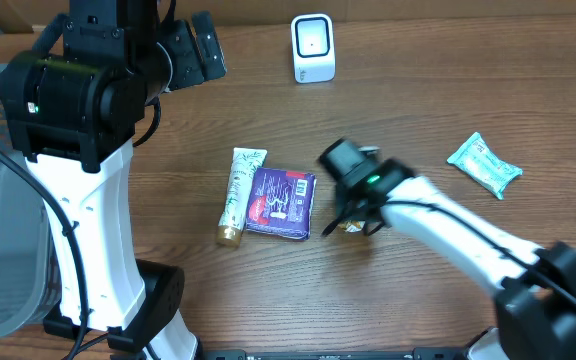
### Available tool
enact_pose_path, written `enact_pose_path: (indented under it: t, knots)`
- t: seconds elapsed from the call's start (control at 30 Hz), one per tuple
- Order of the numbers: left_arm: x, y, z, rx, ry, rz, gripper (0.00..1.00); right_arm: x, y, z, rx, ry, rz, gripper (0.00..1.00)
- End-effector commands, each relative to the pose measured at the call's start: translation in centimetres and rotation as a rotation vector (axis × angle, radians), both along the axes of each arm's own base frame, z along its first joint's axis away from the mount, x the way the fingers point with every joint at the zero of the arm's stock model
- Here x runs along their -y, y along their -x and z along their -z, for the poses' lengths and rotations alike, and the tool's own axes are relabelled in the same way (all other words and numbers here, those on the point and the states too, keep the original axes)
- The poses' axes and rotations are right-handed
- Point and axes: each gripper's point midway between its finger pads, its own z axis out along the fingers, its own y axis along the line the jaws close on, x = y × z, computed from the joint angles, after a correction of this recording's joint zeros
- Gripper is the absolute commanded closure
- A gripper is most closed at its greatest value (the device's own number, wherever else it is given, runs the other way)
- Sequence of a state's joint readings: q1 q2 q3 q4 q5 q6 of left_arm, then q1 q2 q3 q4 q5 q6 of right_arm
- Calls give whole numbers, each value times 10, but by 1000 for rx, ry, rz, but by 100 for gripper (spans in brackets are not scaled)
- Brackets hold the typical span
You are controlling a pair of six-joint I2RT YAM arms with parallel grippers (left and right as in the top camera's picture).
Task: Scan the item barcode
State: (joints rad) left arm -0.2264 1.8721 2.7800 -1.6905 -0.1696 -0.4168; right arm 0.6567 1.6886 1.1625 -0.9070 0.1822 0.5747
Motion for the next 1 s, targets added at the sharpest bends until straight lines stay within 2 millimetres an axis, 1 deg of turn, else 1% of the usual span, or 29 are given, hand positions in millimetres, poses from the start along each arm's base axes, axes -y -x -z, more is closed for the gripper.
enact_pose_path:
  t: [0.0, 0.03, 0.1, 0.17, 0.3, 0.47, 0.63, 0.7, 0.77, 0.87, 0.97]
  knots:
    - [-3, -2, 2, -5, -6, -18, 1, 34, -15, -24, 16, -108, 354, 38]
    - [-3, -2, 2, -5, -6, -18, 0, 38, -14, -19, -19, -124, 371, 37]
    - [-3, -2, 2, -5, -6, -18, 0, 36, -9, -6, -83, -176, 363, 37]
    - [-3, -2, 2, -5, -6, -18, 0, 27, -4, 7, -128, -236, 318, 36]
    - [-3, -2, 2, -5, -6, -18, 0, 9, 7, 21, -177, -315, 265, 30]
    - [-3, -2, 2, -5, -6, -18, 1, 13, 11, 33, -197, -278, 271, 28]
    - [-3, -2, 2, -5, -6, -18, 1, 14, 15, 54, -244, -236, 250, 30]
    - [-3, -2, 2, -5, -6, -18, 0, 15, 17, 61, -261, -223, 243, 35]
    - [-3, -2, 2, -5, -6, -18, 0, 15, 17, 62, -261, -220, 228, 42]
    - [-3, -2, 2, -5, -6, -18, 0, 14, 15, 61, -253, -221, 205, 56]
    - [-3, -2, 2, -5, -6, -18, 0, 13, 13, 60, -242, -220, 165, 78]
